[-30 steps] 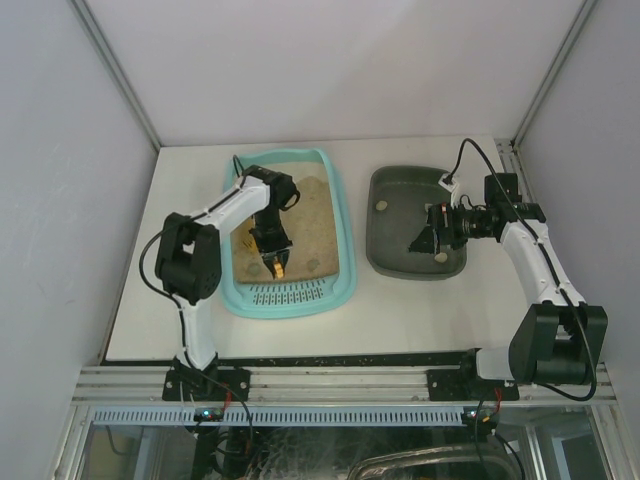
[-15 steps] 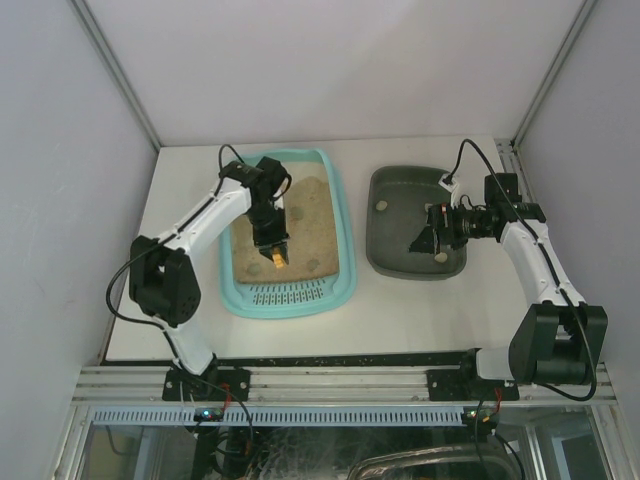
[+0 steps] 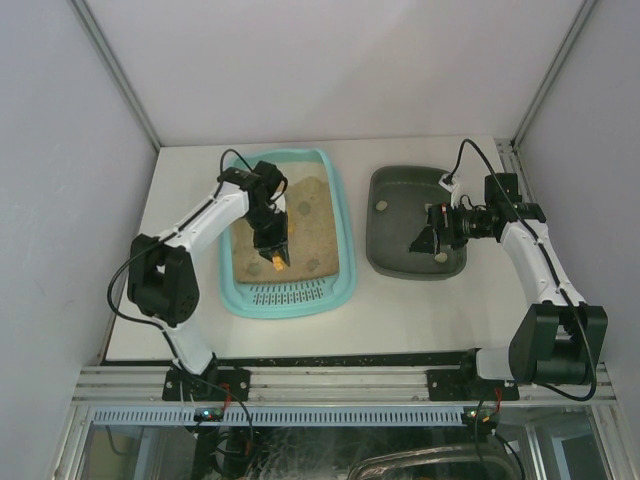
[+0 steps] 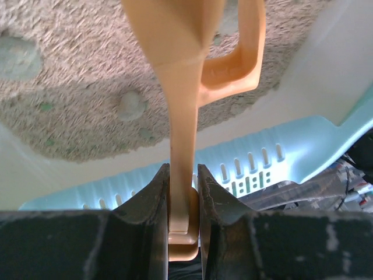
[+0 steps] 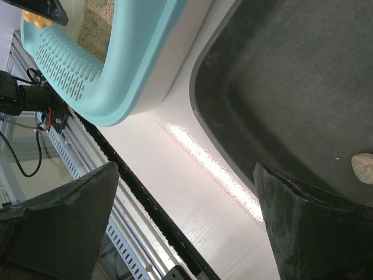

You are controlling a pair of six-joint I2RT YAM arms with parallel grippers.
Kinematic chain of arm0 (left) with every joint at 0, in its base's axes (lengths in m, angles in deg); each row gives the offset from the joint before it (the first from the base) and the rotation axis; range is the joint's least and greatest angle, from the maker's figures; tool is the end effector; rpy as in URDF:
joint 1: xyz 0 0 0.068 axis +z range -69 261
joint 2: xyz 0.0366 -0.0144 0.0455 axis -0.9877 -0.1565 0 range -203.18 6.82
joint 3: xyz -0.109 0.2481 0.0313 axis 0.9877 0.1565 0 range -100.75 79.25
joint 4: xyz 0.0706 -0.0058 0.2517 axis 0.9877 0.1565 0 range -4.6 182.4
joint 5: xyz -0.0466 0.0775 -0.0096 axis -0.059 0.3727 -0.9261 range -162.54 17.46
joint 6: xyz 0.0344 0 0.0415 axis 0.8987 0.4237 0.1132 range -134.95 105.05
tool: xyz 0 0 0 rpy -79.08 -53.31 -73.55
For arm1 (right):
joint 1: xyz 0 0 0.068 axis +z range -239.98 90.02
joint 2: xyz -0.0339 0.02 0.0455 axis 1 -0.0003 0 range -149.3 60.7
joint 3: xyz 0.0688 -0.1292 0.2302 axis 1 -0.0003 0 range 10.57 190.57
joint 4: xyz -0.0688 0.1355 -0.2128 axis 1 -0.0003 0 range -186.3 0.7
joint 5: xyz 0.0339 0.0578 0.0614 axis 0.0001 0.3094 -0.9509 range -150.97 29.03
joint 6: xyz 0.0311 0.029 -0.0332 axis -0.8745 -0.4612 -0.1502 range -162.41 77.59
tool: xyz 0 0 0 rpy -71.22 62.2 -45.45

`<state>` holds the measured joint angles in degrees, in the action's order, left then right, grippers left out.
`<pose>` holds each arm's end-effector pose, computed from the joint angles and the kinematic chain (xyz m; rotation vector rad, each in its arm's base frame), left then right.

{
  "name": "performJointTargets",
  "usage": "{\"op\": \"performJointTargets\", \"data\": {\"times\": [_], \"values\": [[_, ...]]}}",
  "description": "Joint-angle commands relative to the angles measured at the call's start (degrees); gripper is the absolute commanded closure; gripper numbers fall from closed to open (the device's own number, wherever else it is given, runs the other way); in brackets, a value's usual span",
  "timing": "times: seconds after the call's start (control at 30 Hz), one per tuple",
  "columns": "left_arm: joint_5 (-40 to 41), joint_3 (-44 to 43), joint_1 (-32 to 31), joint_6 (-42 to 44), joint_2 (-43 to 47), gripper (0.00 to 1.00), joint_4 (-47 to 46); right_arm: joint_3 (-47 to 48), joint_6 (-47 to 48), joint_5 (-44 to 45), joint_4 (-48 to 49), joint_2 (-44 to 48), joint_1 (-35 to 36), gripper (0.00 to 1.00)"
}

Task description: Clean the litter box

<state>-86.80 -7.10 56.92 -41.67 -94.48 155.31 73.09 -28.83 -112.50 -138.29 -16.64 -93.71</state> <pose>0.3010 -0.1441 0.2590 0.0540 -3.0884 0.4086 0.2580 0.0112 0.2801 -0.4684 2.3379 1.0479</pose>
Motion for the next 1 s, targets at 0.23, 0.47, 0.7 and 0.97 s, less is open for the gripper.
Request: {"op": "performJointTargets", "data": {"times": [0.23, 0.47, 0.7, 0.97], "values": [[-9.18, -4.23, 2.98, 5.92, -7.13, 1.00, -6.04, 0.41, 0.94, -0.44, 1.68, 0.97, -0.17, 0.00], [4.61, -7.10, 5.06, 6.39, -5.80, 1.00, -6.05, 0.41, 1.35, -1.49, 1.22, 1.90, -0.74, 0.00], [6.03, -8.06, 6.15, 10.48, -7.31, 1.00, -7.37, 0.41, 1.20, -1.84, 1.30, 1.50, -0.52, 0.00], [-4.59, -7.96, 6.14, 13.06, -9.72, 1.00, -9.90, 0.40, 1.30, -3.81, 0.67, 1.70, -0.77, 0.00]]}}
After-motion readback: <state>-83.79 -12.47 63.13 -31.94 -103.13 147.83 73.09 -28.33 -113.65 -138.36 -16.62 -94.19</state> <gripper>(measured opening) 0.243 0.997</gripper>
